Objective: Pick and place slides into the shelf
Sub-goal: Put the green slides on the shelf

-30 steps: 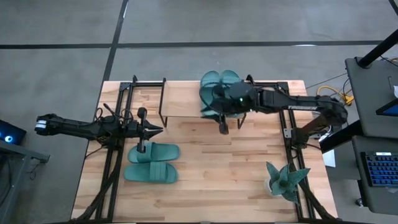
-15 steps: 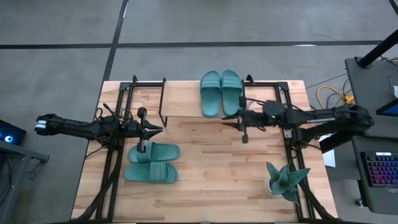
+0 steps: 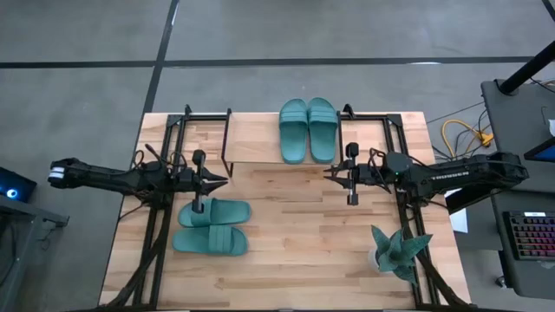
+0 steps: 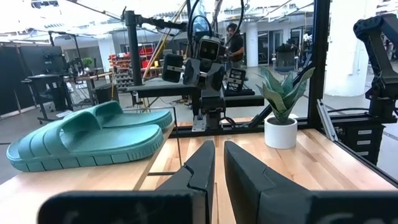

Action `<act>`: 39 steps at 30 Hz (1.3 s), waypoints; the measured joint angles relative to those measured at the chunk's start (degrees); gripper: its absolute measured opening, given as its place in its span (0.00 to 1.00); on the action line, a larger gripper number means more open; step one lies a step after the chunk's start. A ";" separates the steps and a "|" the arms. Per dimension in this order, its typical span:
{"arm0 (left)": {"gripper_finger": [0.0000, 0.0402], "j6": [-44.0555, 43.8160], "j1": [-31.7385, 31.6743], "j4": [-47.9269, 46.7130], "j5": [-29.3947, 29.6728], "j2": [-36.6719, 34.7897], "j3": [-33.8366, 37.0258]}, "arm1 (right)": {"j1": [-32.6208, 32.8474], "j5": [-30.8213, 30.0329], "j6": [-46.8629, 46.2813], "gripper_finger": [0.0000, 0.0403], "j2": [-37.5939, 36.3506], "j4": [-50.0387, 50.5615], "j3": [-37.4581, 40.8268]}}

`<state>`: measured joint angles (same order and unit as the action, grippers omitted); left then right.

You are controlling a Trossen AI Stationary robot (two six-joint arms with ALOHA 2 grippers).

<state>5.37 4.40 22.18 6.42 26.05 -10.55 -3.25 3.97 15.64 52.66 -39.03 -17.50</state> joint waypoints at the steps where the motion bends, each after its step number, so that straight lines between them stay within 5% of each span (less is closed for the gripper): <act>1: 0.06 -0.08 0.00 -0.11 0.02 0.11 0.00 | -0.02 0.01 0.39 0.17 0.17 0.01 0.16; 6: 0.08 -5.27 0.00 -0.11 -0.13 1.40 0.00 | -0.02 0.02 3.79 0.18 0.31 -0.43 0.16; 18: 0.39 -29.74 0.00 -0.23 -0.27 6.32 -1.79 | -0.02 0.02 5.45 0.18 0.28 -0.85 0.16; 32: 0.40 -52.81 0.00 -8.55 -9.17 6.18 -1.97 | -0.02 0.02 5.61 0.17 0.28 -1.92 0.16; 39: 0.40 -63.34 0.02 -20.40 -14.28 4.79 -2.55 | -0.02 0.02 5.41 0.19 0.33 -1.95 0.16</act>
<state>-57.97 4.43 1.78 -7.87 30.84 -13.10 -3.27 3.99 21.06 52.99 -40.97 -17.34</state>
